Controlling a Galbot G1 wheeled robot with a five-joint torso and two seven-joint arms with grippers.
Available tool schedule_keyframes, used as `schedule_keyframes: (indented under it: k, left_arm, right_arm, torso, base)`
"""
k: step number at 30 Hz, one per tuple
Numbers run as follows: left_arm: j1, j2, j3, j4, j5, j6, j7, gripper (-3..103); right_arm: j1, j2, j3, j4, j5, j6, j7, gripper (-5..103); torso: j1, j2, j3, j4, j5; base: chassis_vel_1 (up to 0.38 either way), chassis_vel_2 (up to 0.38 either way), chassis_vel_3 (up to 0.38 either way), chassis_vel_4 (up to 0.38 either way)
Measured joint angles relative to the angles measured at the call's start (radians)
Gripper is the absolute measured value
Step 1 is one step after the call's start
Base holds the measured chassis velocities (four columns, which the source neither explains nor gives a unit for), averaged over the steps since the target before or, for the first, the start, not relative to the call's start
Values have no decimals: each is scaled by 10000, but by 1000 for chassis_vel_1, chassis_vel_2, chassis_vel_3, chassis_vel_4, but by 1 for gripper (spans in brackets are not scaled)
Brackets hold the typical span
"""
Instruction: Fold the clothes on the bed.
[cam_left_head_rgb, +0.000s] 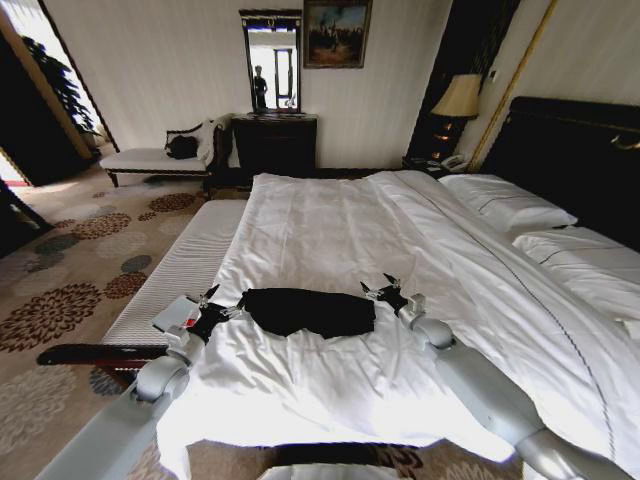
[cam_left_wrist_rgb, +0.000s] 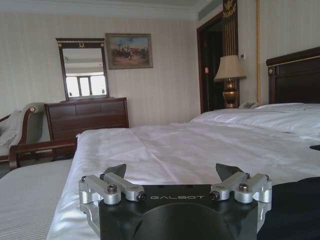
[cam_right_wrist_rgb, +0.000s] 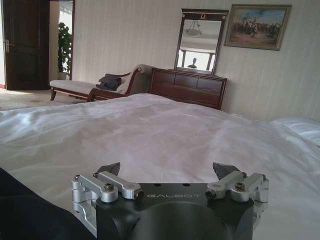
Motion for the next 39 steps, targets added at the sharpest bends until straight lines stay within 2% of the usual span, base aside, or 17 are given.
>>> schedule_keyframes:
  k: [2,6,10,18,22,27,35,39]
  left_arm:
    - [119,69,-24,-144,-32,22,1,100]
    - [414,265,-117,-499,-188,53,0,100]
    - [542,364,-149,-668,-252,64,0,100]
    - [912,552,-488,-1091,-592,87,1,100]
    - [1259,616,-929,-1200,-746,99,0,100]
    - [1570,614,-1428,-1342,-1005,98,0,100]
    - [1617,446,-1607,-1317,-1038,99,-2,100]
    - [1560,376,-1488,-1334,-990,132,-2,100]
  right_arm:
    - [242,101,-186,-373,-130,140,-88,100]
    - [327,226,-375,-995,-777,564,-439,100]
    - [77,248,-393,-961,-1027,678,-542,100]
    - [-1025,8,-649,228,-1812,935,-677,100]
    - [-1765,-197,-731,1106,-2078,931,-668,100]
    - [-2536,-372,-454,1887,-2369,964,-667,100]
    - [-3152,-682,-137,3098,-2572,929,-647,100]
    - [-2646,-451,30,2807,-2111,744,-309,100]
  torso:
    - [0,0,0,3,2]
    - [0,0,-1,-10,3]
    - [0,1,-2,-6,3]
    - [0,3,-2,-6,3]
    - [-1,4,-4,0,1]
    - [-1,3,-3,-6,3]
    - [-2,3,-3,-6,2]
    - [-2,4,-3,-4,3]
  base:
    - [0,0,0,0]
    - [0,0,0,0]
    - [0,0,0,0]
    - [0,0,0,0]
    - [0,0,0,0]
    - [0,0,0,0]
    - [0,0,0,0]
    - [0,0,0,0]
